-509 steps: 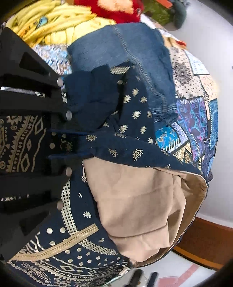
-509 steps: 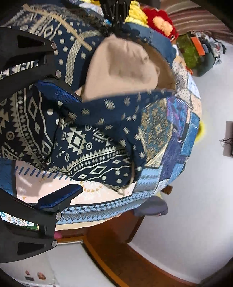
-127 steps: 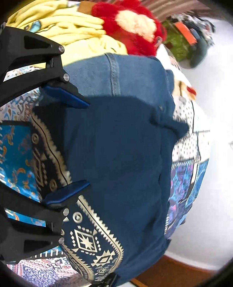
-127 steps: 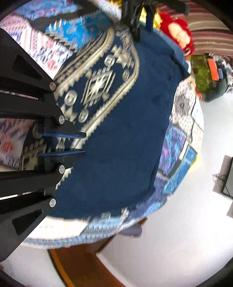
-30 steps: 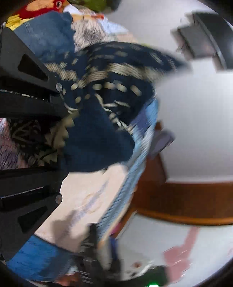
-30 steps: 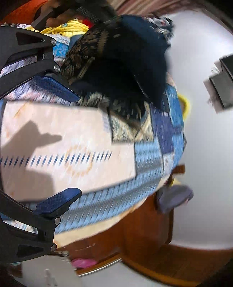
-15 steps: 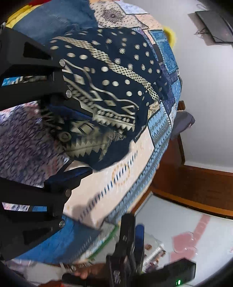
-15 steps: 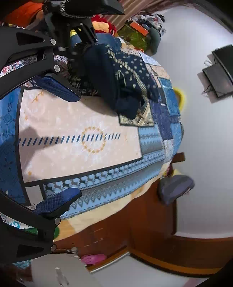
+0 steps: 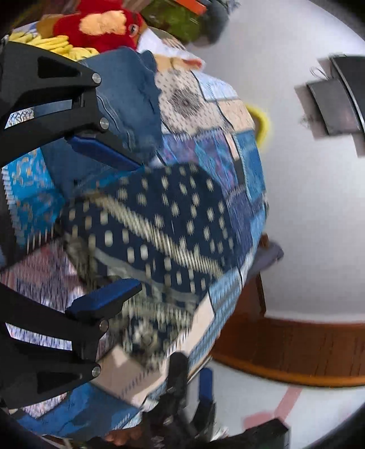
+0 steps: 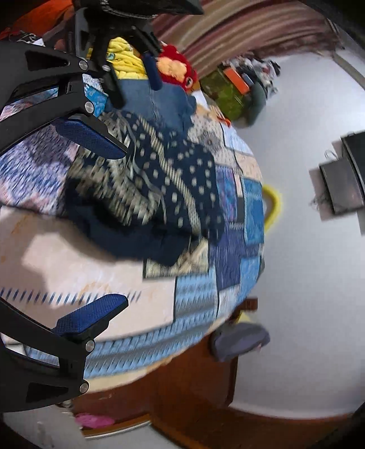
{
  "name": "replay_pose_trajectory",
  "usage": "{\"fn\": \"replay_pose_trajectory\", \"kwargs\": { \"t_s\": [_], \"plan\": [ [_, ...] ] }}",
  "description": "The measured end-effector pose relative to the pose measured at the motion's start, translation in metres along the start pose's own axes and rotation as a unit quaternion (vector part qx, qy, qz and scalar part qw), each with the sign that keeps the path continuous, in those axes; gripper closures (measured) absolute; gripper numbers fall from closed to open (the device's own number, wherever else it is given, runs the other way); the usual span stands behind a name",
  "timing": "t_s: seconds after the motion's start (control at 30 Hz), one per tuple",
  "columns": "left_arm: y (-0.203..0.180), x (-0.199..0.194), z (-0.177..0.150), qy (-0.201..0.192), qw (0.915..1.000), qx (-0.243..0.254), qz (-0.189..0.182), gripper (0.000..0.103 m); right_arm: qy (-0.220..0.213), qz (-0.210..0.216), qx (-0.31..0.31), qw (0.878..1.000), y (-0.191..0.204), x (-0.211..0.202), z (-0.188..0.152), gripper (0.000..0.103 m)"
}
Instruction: Fold large clothes
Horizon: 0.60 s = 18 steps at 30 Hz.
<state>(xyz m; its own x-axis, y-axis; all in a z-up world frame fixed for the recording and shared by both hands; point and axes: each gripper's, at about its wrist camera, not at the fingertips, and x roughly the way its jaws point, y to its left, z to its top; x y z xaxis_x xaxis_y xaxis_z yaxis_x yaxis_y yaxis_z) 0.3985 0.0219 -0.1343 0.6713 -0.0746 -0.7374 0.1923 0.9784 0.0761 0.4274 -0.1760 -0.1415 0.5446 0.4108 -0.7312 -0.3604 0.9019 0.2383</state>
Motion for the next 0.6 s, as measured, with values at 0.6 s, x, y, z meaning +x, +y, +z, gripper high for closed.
{"fn": "replay_pose_trajectory", "kwargs": {
  "t_s": [0.6],
  "plan": [
    [0.057,0.054,-0.07,0.083,0.9952,-0.046,0.024,0.011,0.121,0.001,0.014,0.993,-0.048,0.072,-0.051,0.007]
  ]
}}
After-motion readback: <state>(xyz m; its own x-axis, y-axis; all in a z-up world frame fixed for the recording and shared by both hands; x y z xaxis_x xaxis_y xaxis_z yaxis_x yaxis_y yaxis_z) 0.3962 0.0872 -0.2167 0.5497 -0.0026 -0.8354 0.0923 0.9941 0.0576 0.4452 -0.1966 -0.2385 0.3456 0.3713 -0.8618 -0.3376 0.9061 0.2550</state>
